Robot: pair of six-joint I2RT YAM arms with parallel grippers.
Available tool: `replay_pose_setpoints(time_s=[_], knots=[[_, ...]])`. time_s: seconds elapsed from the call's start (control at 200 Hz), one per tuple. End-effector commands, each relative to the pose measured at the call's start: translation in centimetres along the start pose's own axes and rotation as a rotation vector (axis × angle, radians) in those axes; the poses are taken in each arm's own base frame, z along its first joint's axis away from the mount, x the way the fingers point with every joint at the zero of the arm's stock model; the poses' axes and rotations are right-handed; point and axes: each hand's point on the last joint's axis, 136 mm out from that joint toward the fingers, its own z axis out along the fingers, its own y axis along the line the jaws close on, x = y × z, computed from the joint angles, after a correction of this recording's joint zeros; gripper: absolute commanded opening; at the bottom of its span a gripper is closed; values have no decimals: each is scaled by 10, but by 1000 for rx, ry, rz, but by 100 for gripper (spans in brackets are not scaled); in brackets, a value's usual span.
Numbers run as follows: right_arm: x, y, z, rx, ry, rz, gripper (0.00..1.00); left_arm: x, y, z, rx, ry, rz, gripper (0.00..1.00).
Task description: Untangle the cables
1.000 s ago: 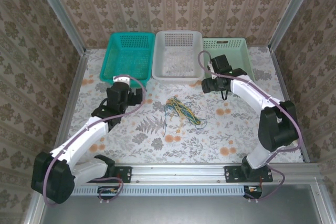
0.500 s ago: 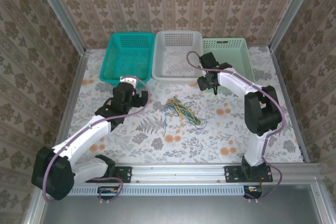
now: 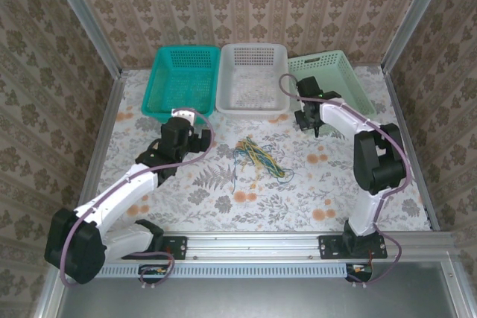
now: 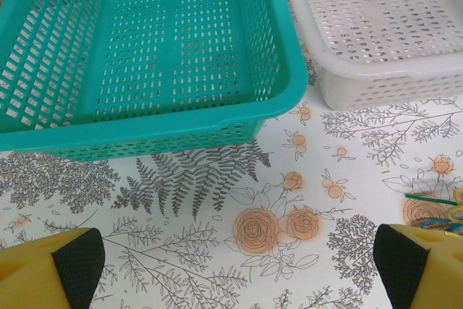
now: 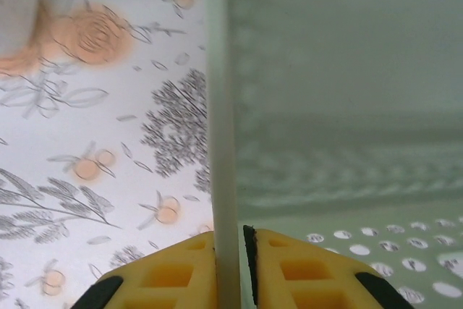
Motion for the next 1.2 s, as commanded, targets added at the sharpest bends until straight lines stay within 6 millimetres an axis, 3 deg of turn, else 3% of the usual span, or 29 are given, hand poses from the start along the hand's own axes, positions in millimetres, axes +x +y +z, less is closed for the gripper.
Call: replay_pose_setpoints(time_s=[0.0,0.205,0.465,0.57,0.645,0.695,0.765,0.865,0.99,1.105,1.19], knots=[[16,-14,-9,32,27,51,16,-9,-3,1,-3,-25,2,100],[35,-26,-7,107,68,131,0,-10,-7,4,5,-18,8,100],[21,-18,-11,60,36,171,2,-8,-11,6,12,-13,9,100],[15,-15,-11,45,45,197,9,-7,-16,8,19,-5,8,100],[7,-10,-14,23,30,207,30,-5,-27,11,38,7,49,100],[1,-8,-21,6,-1,215,55,-4,-35,13,42,20,81,100],[-9,-5,-38,-10,-67,206,70,-1,-48,16,61,45,128,100],[-13,6,-65,-41,-149,148,73,5,-72,18,125,64,197,100],[3,20,-86,-71,-150,89,73,12,-96,20,222,77,204,100],[25,49,-101,-195,-164,37,66,18,-112,20,309,107,181,100],[39,83,-114,-365,-183,-7,64,25,-117,21,334,134,157,99]])
